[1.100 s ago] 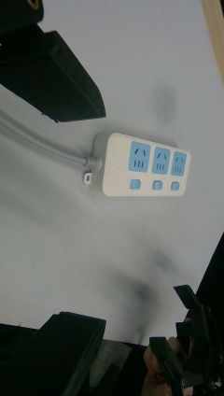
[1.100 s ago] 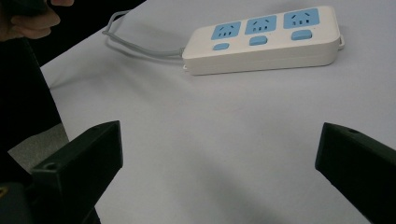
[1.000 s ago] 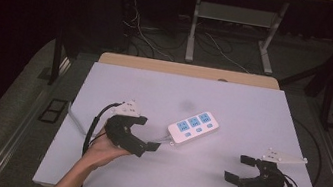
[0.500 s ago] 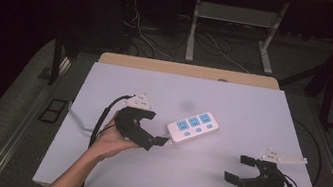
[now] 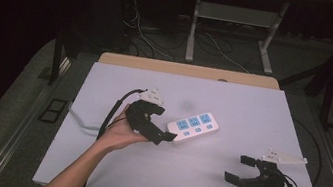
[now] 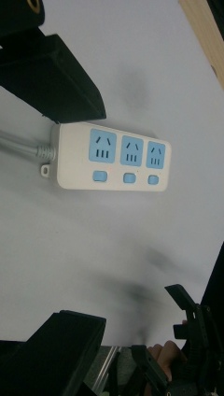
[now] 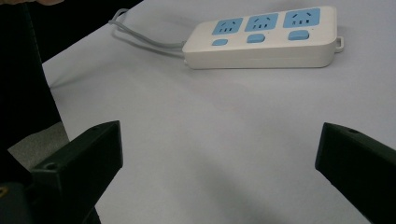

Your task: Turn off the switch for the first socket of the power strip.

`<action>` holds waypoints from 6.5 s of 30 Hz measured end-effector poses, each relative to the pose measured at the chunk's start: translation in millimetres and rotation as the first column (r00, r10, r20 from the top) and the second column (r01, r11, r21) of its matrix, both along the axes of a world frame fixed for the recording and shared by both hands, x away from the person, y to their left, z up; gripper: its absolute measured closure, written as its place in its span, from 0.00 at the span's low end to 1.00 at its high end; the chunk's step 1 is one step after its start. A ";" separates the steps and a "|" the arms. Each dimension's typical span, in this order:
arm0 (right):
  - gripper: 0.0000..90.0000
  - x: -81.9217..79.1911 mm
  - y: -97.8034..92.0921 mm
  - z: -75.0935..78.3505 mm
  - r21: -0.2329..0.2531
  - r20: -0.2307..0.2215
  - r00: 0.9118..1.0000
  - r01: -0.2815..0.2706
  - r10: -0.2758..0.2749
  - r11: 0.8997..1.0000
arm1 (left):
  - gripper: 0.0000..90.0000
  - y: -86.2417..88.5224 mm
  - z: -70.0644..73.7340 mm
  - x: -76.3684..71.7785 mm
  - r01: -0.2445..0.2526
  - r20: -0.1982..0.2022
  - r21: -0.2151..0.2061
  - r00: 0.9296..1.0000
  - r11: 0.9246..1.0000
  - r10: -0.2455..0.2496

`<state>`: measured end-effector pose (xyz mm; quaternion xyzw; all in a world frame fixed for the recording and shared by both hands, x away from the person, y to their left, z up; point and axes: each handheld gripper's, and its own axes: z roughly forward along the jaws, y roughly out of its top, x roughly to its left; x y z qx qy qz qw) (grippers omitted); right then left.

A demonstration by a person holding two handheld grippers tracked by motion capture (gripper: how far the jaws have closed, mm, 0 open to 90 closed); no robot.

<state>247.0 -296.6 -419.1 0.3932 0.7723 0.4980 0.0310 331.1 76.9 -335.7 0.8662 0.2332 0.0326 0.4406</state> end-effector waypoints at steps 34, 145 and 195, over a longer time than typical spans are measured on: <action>0.01 -0.6 0.2 -0.2 0.003 0.001 1.000 -0.003 0.003 1.000 | 0.07 -37.9 -6.1 36.9 0.056 -0.036 0.095 0.998 0.994 -0.053; 0.01 -4.4 0.9 -1.1 -0.034 -0.001 1.000 -0.031 0.031 0.999 | 1.00 -76.8 -80.3 70.2 0.035 -0.151 0.176 0.989 0.984 -0.009; 0.01 -5.4 -5.1 1.4 -0.021 0.009 1.000 -0.006 0.007 1.000 | 1.00 -70.3 -73.3 66.2 -0.042 -0.098 0.128 0.994 0.991 0.054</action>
